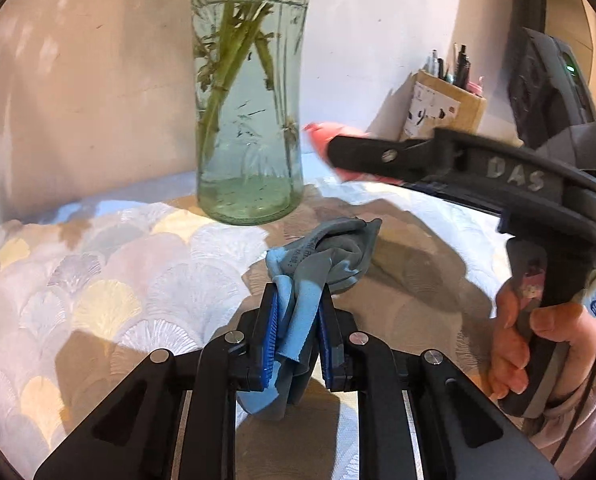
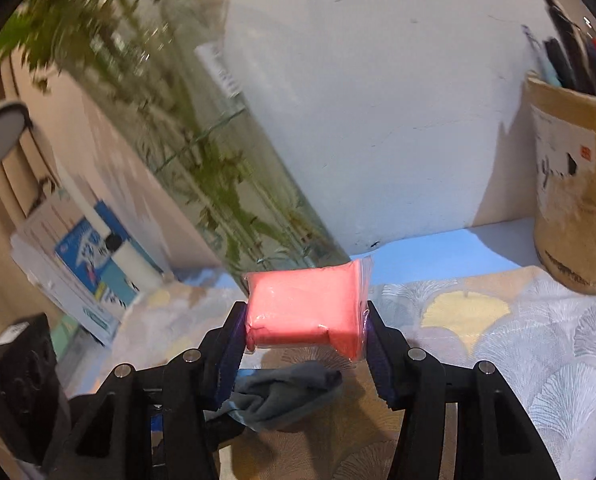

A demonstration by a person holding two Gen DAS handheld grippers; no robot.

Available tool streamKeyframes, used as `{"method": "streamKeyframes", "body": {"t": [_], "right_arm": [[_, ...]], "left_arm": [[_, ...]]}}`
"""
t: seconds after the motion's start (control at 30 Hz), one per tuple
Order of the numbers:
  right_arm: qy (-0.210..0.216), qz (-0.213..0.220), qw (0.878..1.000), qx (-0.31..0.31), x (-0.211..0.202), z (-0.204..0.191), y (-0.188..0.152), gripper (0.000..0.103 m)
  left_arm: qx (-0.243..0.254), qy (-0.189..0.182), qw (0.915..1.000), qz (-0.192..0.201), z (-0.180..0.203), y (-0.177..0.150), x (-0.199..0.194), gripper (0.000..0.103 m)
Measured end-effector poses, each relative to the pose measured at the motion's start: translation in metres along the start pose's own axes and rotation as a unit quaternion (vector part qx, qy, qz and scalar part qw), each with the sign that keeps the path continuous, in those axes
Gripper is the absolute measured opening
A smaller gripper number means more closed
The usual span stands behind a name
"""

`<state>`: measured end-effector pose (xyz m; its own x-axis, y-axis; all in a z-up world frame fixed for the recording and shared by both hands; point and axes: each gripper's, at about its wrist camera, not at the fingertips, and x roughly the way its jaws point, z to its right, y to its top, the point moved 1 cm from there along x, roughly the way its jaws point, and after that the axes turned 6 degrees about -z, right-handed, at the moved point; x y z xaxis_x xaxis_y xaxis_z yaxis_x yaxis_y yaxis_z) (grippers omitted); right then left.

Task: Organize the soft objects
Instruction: 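Grasp the blue cloth with the left tool while the right tool grasps the pink clay bag, then carry the blue cloth and pink clay bag with both tools to the bowl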

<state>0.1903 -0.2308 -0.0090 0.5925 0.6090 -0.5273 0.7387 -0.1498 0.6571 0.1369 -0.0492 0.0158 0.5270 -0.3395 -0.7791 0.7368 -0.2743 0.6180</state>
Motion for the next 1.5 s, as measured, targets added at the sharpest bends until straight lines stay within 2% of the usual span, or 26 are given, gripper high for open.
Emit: {"method": "streamKeyframes", "body": {"t": [0.27, 0.43, 0.6, 0.7, 0.8, 0.9, 0.97, 1.1, 1.2, 1.33, 1.5], "right_arm": [[0.029, 0.012, 0.999, 0.037, -0.016, 0.012, -0.003, 0.054], [0.035, 0.003, 0.998, 0.05, -0.021, 0.004, -0.016, 0.054], [0.031, -0.006, 0.998, 0.057, -0.037, -0.006, -0.038, 0.054], [0.024, -0.011, 0.997, 0.075, -0.052, -0.012, -0.057, 0.054], [0.021, -0.013, 0.995, 0.092, -0.083, -0.017, -0.083, 0.054], [0.026, -0.002, 0.993, 0.111, -0.12, -0.023, -0.103, 0.054], [0.032, 0.015, 0.993, 0.113, -0.16, -0.028, -0.117, 0.054], [0.014, 0.05, 0.994, 0.098, -0.241, -0.037, -0.131, 0.054], [-0.004, 0.084, 0.991, 0.103, -0.297, -0.034, -0.132, 0.054], [-0.058, 0.131, 0.982, 0.123, -0.376, -0.015, -0.136, 0.054], [-0.108, 0.169, 0.966, 0.162, -0.447, 0.032, -0.139, 0.054]], "left_arm": [[-0.031, 0.019, 0.9993, 0.003, -0.019, 0.007, -0.001, 0.015], [-0.038, 0.035, 0.9986, 0.004, -0.018, 0.007, -0.003, 0.015], [-0.043, 0.057, 0.997, 0.028, -0.016, 0.002, -0.017, 0.015], [-0.061, 0.032, 0.9974, 0.02, -0.009, -0.005, -0.02, 0.015], [-0.074, -0.001, 0.997, 0.024, 0.009, -0.02, -0.033, 0.015], [-0.061, -0.021, 0.9977, 0.021, 0.04, -0.027, -0.045, 0.015], [-0.047, -0.038, 0.9978, 0.025, 0.066, -0.029, -0.056, 0.015], [0.012, -0.068, 0.9967, 0.042, 0.131, -0.028, -0.078, 0.015], [0.046, -0.107, 0.992, 0.049, 0.181, -0.03, -0.092, 0.015], [0.084, -0.153, 0.9836, 0.044, 0.248, -0.037, -0.099, 0.015], [0.115, -0.185, 0.9752, 0.041, 0.315, -0.039, -0.1, 0.015]]}}
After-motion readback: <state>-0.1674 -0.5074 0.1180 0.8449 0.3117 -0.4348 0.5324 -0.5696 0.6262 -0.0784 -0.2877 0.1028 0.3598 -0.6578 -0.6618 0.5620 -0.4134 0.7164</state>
